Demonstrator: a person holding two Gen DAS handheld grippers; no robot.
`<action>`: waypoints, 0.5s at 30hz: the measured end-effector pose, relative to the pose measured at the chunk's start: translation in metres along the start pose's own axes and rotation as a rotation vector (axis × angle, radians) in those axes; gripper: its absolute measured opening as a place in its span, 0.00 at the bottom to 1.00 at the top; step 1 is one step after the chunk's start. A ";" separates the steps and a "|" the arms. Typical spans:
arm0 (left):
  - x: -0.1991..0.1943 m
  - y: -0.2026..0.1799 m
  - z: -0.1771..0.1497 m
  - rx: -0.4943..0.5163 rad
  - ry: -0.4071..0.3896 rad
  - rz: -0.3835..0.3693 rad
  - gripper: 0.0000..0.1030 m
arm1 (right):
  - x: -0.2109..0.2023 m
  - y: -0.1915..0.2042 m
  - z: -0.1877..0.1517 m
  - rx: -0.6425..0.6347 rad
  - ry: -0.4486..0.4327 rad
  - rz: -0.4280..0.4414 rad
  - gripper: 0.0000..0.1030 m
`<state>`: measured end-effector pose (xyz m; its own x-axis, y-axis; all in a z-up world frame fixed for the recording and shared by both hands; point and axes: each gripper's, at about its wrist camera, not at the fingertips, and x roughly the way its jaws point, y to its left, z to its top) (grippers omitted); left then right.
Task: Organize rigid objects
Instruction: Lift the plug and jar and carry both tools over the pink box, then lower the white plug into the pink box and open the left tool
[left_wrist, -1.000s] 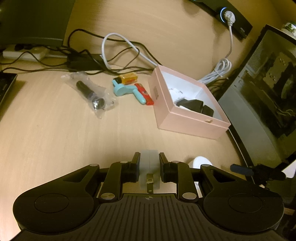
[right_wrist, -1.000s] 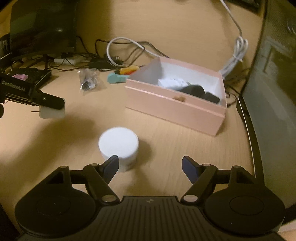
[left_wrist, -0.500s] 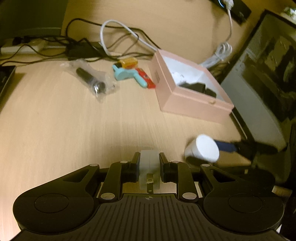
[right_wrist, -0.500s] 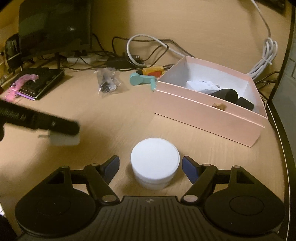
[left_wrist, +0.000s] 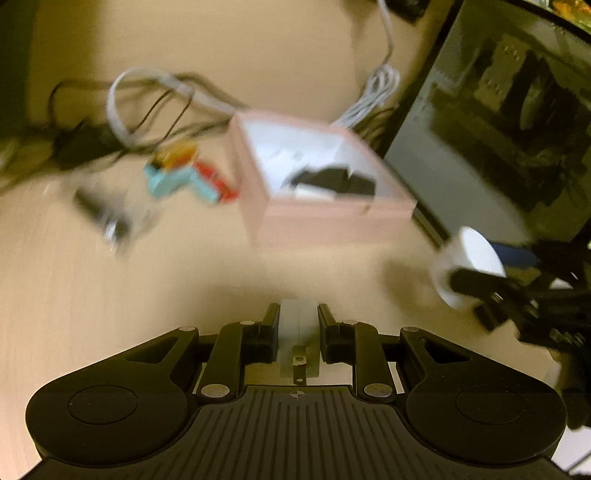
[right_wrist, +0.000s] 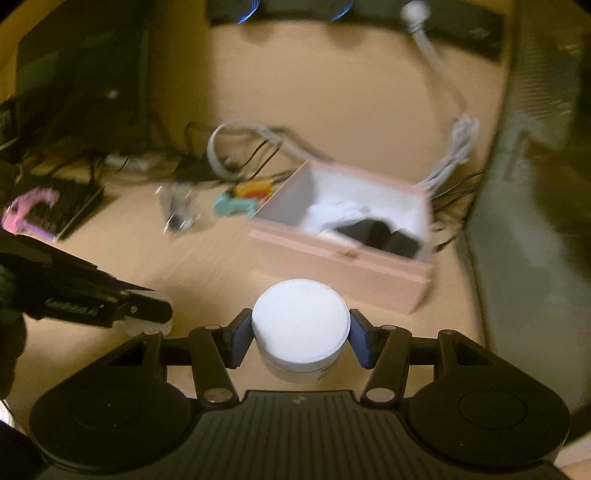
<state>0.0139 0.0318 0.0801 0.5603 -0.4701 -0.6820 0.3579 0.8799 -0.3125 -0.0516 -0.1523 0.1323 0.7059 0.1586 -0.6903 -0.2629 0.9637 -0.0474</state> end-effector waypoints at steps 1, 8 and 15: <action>0.003 -0.003 0.010 0.013 -0.011 -0.006 0.23 | -0.007 -0.005 0.003 0.013 -0.014 -0.014 0.53; 0.054 -0.022 0.089 0.052 -0.026 -0.025 0.23 | -0.038 -0.028 0.001 0.121 -0.081 -0.102 0.53; 0.128 -0.036 0.130 0.072 0.070 0.022 0.23 | -0.048 -0.036 -0.022 0.176 -0.052 -0.172 0.53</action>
<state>0.1698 -0.0686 0.0902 0.5162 -0.4423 -0.7334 0.3999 0.8817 -0.2503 -0.0904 -0.1997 0.1509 0.7648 -0.0040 -0.6443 -0.0212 0.9993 -0.0314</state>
